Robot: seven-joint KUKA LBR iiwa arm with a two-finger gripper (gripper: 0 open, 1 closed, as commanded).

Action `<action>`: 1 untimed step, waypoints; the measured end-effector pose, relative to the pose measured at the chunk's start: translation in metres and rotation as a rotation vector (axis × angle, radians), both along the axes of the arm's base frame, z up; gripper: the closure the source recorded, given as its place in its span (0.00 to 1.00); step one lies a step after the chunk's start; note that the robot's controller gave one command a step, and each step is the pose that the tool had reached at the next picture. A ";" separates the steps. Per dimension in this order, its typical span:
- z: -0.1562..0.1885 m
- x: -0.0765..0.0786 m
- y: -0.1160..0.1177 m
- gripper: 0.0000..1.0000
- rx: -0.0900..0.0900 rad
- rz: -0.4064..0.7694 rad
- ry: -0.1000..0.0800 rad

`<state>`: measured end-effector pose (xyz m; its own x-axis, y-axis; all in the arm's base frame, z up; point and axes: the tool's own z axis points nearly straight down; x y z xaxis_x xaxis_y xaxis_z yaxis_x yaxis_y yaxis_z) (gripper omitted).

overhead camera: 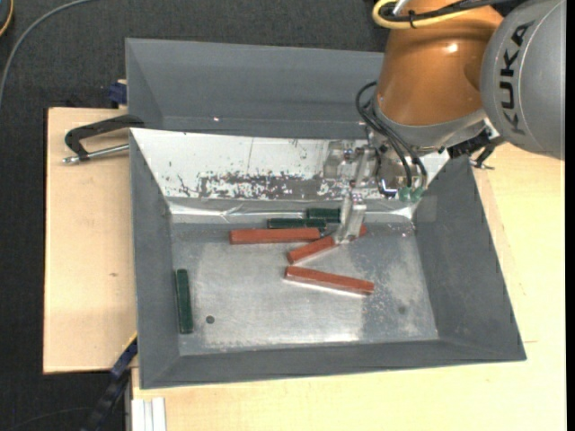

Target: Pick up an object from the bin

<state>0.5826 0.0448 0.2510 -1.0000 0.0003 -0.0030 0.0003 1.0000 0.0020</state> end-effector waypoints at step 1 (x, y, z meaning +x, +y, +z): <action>-0.099 -0.021 -0.019 0.00 -0.001 -0.094 0.011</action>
Offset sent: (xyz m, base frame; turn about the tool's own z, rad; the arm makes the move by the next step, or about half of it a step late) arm -0.0194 -0.0191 -0.0950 0.0946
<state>0.5617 0.0262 0.1521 -0.9955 0.0944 0.0079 0.0944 0.9955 0.0004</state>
